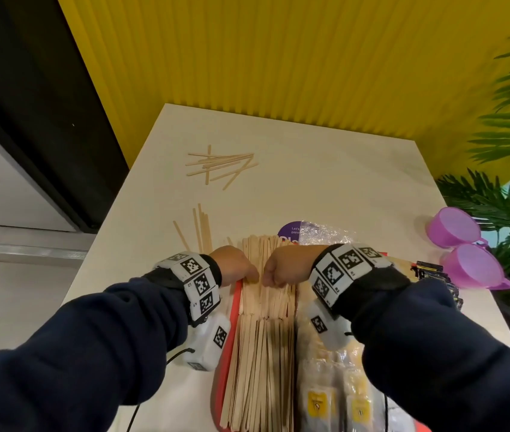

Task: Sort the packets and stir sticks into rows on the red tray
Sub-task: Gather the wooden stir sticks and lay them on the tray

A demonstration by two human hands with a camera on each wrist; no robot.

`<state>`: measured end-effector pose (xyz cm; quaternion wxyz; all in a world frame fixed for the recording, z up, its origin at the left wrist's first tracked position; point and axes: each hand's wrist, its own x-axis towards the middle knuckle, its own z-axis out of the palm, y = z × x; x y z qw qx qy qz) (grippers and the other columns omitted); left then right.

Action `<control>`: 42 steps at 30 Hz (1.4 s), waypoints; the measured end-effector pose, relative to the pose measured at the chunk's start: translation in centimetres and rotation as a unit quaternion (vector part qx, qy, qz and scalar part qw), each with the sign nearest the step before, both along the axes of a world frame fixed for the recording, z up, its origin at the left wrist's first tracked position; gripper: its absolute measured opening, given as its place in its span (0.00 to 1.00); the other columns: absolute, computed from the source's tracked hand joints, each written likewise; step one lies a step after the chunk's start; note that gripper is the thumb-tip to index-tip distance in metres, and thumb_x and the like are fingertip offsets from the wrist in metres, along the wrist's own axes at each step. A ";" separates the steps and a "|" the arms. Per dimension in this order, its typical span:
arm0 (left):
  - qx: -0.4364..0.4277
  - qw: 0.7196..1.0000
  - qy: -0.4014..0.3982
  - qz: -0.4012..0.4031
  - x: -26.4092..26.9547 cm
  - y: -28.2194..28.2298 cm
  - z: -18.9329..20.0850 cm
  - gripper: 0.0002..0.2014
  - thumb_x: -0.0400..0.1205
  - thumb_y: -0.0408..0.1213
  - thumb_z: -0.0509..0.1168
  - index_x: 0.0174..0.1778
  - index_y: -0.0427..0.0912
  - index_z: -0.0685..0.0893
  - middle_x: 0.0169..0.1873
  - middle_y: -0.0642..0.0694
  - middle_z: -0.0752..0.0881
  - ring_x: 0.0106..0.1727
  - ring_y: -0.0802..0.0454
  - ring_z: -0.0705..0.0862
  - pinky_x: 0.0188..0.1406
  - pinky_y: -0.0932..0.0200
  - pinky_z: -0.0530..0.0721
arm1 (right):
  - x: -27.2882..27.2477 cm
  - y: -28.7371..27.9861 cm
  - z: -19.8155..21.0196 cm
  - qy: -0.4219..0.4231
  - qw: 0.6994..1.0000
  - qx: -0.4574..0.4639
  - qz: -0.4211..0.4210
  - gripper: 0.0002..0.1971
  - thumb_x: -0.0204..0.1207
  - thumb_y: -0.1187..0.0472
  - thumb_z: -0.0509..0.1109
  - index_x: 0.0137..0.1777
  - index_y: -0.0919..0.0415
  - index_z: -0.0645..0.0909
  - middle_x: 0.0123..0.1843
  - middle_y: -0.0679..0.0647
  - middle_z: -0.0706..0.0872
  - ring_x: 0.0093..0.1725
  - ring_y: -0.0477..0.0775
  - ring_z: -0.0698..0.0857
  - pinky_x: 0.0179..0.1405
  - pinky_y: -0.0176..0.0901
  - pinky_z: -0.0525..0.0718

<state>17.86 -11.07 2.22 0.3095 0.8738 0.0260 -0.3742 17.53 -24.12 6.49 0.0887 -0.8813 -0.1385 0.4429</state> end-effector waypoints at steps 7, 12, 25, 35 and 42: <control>0.001 0.999 -0.035 0.019 0.0 0.2 0.0 0.18 0.76 0.42 0.71 0.56 0.33 0.85 0.45 0.42 0.83 0.46 0.49 0.79 0.48 0.57 0.79 | -0.8 -0.4 -0.5 -0.017 1.000 -0.010 -0.004 0.16 0.81 0.69 0.59 0.65 0.67 0.80 0.64 0.57 0.83 0.53 0.48 0.77 0.56 0.39 0.76; 0.003 0.999 -0.044 0.024 0.0 0.3 -0.1 0.18 0.75 0.42 0.71 0.55 0.32 0.86 0.42 0.42 0.82 0.44 0.48 0.80 0.50 0.55 0.81 | -1.2 -0.2 -1.7 -0.018 0.996 -0.071 0.053 0.16 0.81 0.66 0.58 0.64 0.69 0.80 0.65 0.61 0.82 0.59 0.55 0.81 0.58 0.42 0.77; 0.003 0.998 -0.033 -0.056 -1.0 0.0 -0.2 0.19 0.76 0.44 0.71 0.55 0.34 0.87 0.46 0.42 0.84 0.49 0.49 0.80 0.54 0.56 0.78 | 0.0 -0.9 -2.5 -0.110 0.987 -0.106 0.039 0.17 0.84 0.65 0.54 0.67 0.66 0.79 0.67 0.58 0.81 0.65 0.57 0.80 0.67 0.44 0.76; 0.007 0.993 -0.031 -0.115 -1.1 -0.2 0.4 0.17 0.81 0.42 0.65 0.61 0.37 0.85 0.59 0.42 0.84 0.60 0.47 0.80 0.56 0.59 0.76 | -0.8 -0.4 -2.3 -0.089 0.993 -0.077 -0.008 0.16 0.80 0.62 0.62 0.65 0.64 0.80 0.65 0.62 0.82 0.65 0.61 0.80 0.59 0.48 0.77; -0.040 0.997 -0.063 -0.037 -0.1 0.9 0.3 0.12 0.78 0.39 0.68 0.53 0.36 0.88 0.51 0.43 0.86 0.55 0.48 0.81 0.52 0.58 0.77 | 0.5 0.2 -0.3 -0.154 0.980 0.079 -0.101 0.17 0.78 0.76 0.56 0.60 0.67 0.82 0.56 0.57 0.83 0.52 0.53 0.80 0.44 0.33 0.77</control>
